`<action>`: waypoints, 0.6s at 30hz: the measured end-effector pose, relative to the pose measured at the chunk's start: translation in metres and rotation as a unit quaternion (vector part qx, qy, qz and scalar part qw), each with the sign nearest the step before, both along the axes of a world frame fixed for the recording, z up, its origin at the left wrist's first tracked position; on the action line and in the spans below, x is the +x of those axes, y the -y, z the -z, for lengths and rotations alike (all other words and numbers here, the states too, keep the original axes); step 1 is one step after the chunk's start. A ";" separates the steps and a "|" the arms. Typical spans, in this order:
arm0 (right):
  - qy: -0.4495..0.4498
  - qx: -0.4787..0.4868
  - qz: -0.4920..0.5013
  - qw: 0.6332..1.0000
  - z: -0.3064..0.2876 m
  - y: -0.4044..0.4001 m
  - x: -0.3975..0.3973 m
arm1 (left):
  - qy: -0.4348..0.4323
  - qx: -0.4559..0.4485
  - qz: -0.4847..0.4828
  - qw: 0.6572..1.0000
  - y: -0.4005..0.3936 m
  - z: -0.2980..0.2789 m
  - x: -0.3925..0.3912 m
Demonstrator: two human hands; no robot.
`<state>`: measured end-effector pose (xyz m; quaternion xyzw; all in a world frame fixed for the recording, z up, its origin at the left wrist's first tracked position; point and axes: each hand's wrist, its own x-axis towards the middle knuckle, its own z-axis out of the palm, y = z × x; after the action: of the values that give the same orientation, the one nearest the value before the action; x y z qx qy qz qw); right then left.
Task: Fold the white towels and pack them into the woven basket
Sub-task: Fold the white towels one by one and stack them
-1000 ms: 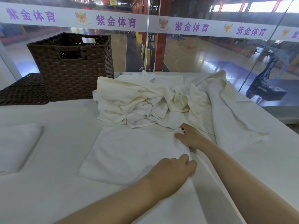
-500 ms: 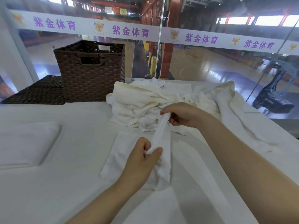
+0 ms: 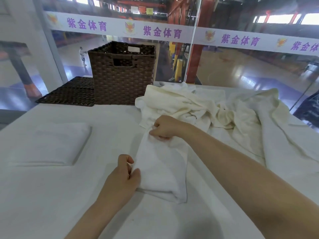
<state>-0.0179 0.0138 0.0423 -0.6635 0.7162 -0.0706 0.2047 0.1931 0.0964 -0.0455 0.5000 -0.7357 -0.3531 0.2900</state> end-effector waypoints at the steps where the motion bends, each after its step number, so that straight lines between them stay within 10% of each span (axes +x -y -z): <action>1: -0.026 -0.009 -0.005 1.000 0.008 0.003 0.004 | 0.027 -0.010 0.001 1.000 0.000 0.002 0.001; 8: -0.033 -0.057 0.027 0.997 0.057 -0.011 0.012 | 0.112 -0.076 -0.006 0.991 0.005 0.009 0.001; 12: 0.125 -0.101 0.026 0.987 0.056 -0.038 -0.002 | 0.090 -0.030 0.012 0.995 0.010 0.003 0.000; 18: 0.057 -0.142 0.223 0.963 0.071 -0.101 -0.038 | 0.086 0.038 0.044 0.995 0.018 -0.003 -0.013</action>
<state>-0.0554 0.1143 -0.0286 -0.5040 0.8158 -0.2532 0.1281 0.1802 0.0781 -0.0429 0.5065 -0.7650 -0.3491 0.1909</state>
